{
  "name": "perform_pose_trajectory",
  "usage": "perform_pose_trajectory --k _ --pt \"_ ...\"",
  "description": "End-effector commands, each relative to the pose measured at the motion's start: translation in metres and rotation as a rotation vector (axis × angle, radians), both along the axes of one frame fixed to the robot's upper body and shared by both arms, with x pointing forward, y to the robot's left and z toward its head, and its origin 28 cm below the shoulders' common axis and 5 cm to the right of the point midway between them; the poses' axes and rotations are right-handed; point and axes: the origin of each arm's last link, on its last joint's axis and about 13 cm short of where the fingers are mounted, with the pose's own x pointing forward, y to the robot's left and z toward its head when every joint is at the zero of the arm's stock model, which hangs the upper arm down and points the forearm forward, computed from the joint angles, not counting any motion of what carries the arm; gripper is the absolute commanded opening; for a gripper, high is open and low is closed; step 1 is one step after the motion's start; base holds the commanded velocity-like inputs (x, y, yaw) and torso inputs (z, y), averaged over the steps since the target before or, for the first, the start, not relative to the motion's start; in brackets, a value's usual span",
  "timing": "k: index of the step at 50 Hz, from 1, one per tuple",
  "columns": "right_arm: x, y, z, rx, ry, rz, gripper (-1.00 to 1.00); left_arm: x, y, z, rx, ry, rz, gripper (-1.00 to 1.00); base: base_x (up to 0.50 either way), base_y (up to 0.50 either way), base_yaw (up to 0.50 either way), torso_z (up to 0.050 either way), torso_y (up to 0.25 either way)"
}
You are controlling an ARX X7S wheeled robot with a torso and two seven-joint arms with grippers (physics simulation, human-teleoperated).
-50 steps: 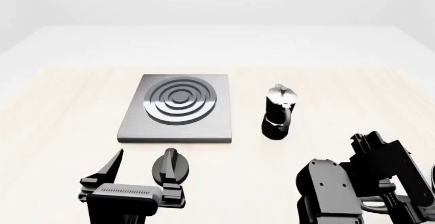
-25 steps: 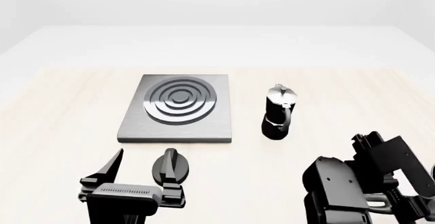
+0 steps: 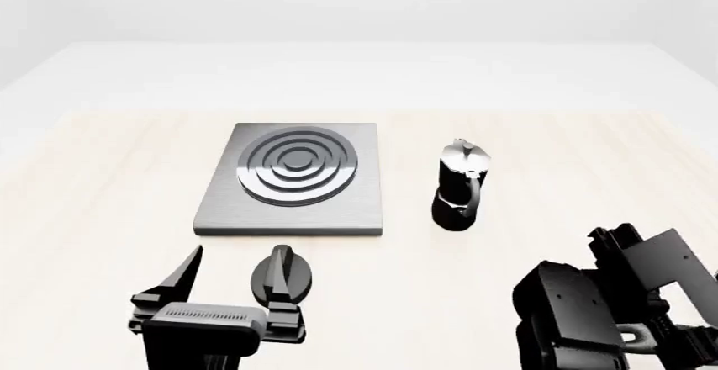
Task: Put the frying pan on the stove.
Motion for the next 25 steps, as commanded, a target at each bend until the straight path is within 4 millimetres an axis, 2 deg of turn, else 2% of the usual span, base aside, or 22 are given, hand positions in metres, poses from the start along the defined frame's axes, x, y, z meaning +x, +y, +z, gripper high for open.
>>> perform_pose_trajectory --k 1,15,25 --pt "-0.006 -0.004 -0.002 0.026 0.013 0.008 1.00 0.000 0.001 0.001 -0.001 -0.001 0.003 1.00 0.00 0.00 0.00 0.000 0.000" --pt "-0.017 -0.016 -0.008 0.046 0.063 0.010 1.00 0.000 0.000 0.000 0.000 0.002 0.000 1.00 0.00 0.00 0.00 0.000 0.000" --pt "-0.019 -0.014 -0.015 0.101 0.089 0.053 1.00 0.000 0.000 -0.001 0.001 0.003 -0.001 1.00 0.00 0.00 0.00 0.000 0.000"
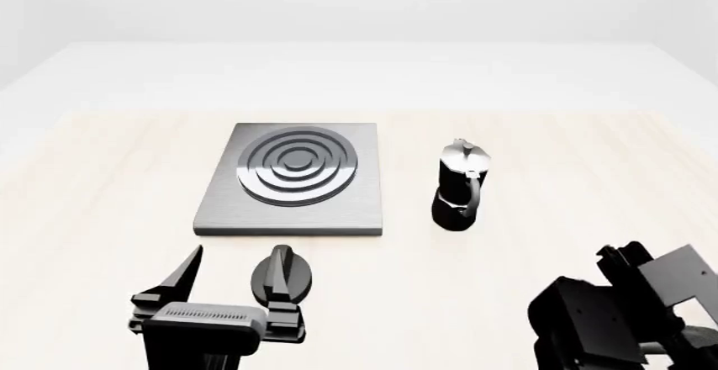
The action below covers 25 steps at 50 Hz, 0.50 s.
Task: Put the frying pan on the stove.
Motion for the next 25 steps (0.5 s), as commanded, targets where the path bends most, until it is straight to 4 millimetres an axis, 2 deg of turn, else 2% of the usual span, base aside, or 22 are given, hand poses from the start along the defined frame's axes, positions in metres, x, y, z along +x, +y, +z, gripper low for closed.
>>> perform_pose_trajectory --k 1,25 --pt "-0.004 -0.001 -0.008 0.052 0.030 0.031 1.00 0.000 0.000 0.000 0.000 0.001 0.001 1.00 0.00 0.00 0.00 0.000 0.000" --pt "-0.003 0.002 -0.025 0.134 0.035 0.031 1.00 0.000 0.001 0.001 -0.001 -0.002 0.003 1.00 0.00 0.00 0.00 0.000 0.000"
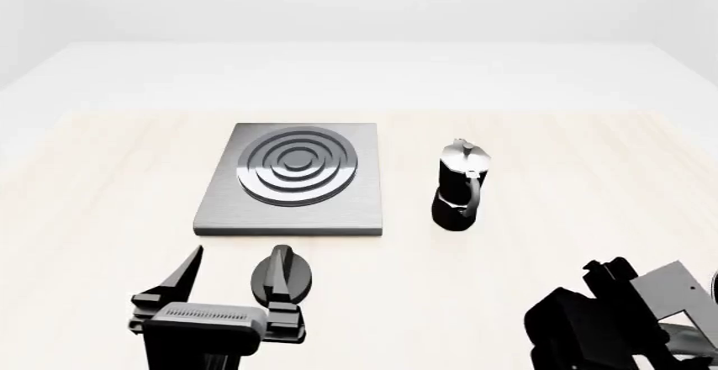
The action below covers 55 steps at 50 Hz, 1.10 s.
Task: Put the frying pan on the stove.
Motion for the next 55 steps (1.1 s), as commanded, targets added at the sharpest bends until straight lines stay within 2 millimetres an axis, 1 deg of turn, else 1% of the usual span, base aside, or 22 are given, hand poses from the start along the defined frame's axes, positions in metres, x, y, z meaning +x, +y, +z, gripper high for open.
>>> perform_pose_trajectory --k 1,13,33,34,39,47,55 --pt "0.000 -0.001 -0.008 0.032 0.008 -0.003 1.00 0.000 0.001 0.001 0.000 -0.003 0.003 1.00 0.00 0.00 0.00 0.000 0.000" --pt "-0.004 -0.008 -0.012 0.039 0.010 -0.024 1.00 -0.001 0.000 0.000 0.004 -0.002 0.002 1.00 0.00 0.00 0.00 0.000 0.000" --pt "-0.008 -0.008 -0.018 0.054 0.020 -0.040 1.00 0.000 0.000 -0.001 0.004 0.000 0.001 1.00 0.00 0.00 0.00 0.000 0.000" --pt "-0.008 -0.008 -0.019 0.058 0.021 -0.040 -1.00 0.000 0.000 0.000 0.003 -0.001 0.003 1.00 0.00 0.00 0.00 0.000 0.000" --pt "-0.009 -0.006 -0.019 0.060 0.014 -0.025 -1.00 -0.001 0.001 0.000 0.002 -0.003 0.004 1.00 0.00 0.00 0.00 0.000 0.000" --pt "-0.014 -0.004 -0.011 0.040 -0.047 -0.007 -1.00 -0.001 0.000 0.000 0.003 -0.004 0.003 1.00 0.00 0.00 0.00 0.000 0.000" --pt "-0.021 0.000 -0.006 -0.028 -0.087 0.038 -1.00 0.000 0.000 0.000 0.004 -0.004 0.003 1.00 0.00 0.00 0.00 0.000 0.000"
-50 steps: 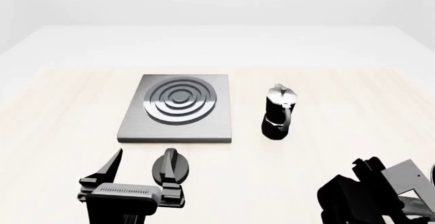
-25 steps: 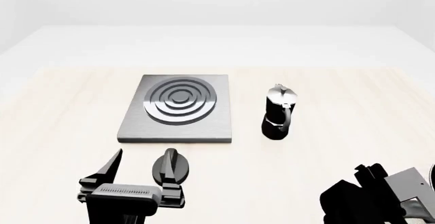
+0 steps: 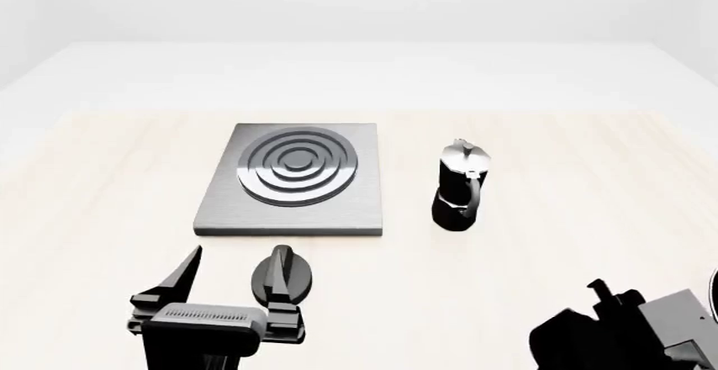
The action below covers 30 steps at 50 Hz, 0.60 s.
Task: Put the frying pan on the stove.
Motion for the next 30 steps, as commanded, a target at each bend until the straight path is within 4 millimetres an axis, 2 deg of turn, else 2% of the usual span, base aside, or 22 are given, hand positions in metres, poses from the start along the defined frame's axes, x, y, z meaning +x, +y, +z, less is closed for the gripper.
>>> perform_pose_trajectory --k 1,30 --pt "-0.007 0.005 0.011 -0.091 -0.065 0.069 -1.00 0.000 0.000 0.000 0.001 -0.001 0.000 1.00 0.00 0.00 0.00 0.000 0.000" --pt "-0.022 0.029 0.064 -0.246 -0.192 0.244 -1.00 0.001 0.000 0.001 -0.001 -0.002 0.001 1.00 0.00 0.00 0.00 0.000 0.001"
